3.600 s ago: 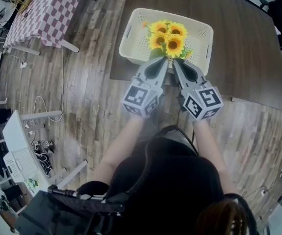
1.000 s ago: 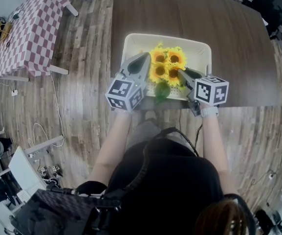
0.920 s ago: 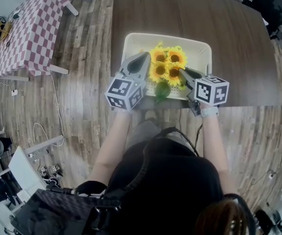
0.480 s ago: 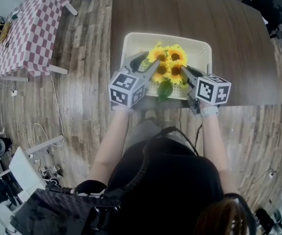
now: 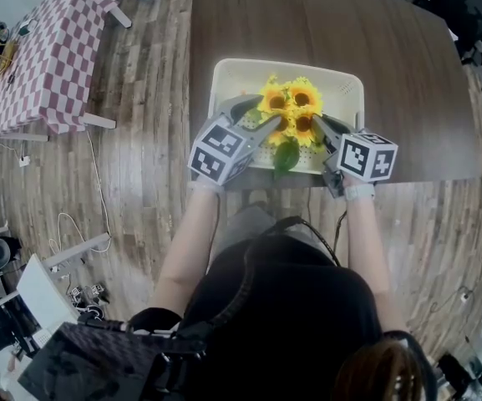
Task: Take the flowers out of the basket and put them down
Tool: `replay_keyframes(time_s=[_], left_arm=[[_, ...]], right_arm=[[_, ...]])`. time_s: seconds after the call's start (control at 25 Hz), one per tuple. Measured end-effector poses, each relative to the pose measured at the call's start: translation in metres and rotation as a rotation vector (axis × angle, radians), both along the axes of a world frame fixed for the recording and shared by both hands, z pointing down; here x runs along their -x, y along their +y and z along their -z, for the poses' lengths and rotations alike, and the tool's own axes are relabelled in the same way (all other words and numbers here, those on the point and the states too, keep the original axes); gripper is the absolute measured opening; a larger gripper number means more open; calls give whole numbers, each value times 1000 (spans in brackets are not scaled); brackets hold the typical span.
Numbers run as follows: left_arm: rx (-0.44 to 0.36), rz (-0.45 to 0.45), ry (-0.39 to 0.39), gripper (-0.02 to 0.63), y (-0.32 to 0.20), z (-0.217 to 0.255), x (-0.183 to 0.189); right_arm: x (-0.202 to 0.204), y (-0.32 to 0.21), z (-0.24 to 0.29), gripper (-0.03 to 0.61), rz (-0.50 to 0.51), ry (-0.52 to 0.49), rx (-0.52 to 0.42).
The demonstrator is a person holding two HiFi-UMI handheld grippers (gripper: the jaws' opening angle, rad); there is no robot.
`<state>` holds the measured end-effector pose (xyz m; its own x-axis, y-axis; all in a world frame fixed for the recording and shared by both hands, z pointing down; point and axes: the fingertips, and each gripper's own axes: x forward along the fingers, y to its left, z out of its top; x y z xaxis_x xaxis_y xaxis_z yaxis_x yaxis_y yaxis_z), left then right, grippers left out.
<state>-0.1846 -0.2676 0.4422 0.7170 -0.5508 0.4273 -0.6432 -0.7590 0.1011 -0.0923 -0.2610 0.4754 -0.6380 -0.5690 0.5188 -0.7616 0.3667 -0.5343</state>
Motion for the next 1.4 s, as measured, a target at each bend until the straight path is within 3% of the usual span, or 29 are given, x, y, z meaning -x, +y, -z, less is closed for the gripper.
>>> replay_keyframes(time_s=[0.2, 0.36, 0.48, 0.56, 1.0, 1.2, 1.4], left_arm=[[-2, -48, -42, 218, -1, -7, -6], [-1, -109, -119, 215, 3, -13, -7], [-7, -150, -152, 168, 5, -16, -11], [-10, -156, -153, 130, 5, -16, -13], [-1, -158, -130, 86, 5, -15, -14], [-19, -163, -123, 19, 8, -16, -18], [-47, -120, -113, 9, 5, -4, -19]], right_arm=[[-1, 0, -1, 11, -9, -3, 3], [-3, 0, -4, 11, -19, -2, 10], [-1, 0, -1, 11, -22, -9, 11], [0, -1, 1, 11, -24, -13, 11], [4, 1, 2, 11, -27, -17, 4], [6, 3, 6, 7, -24, -16, -20], [6, 3, 14, 6, -29, -65, -38]])
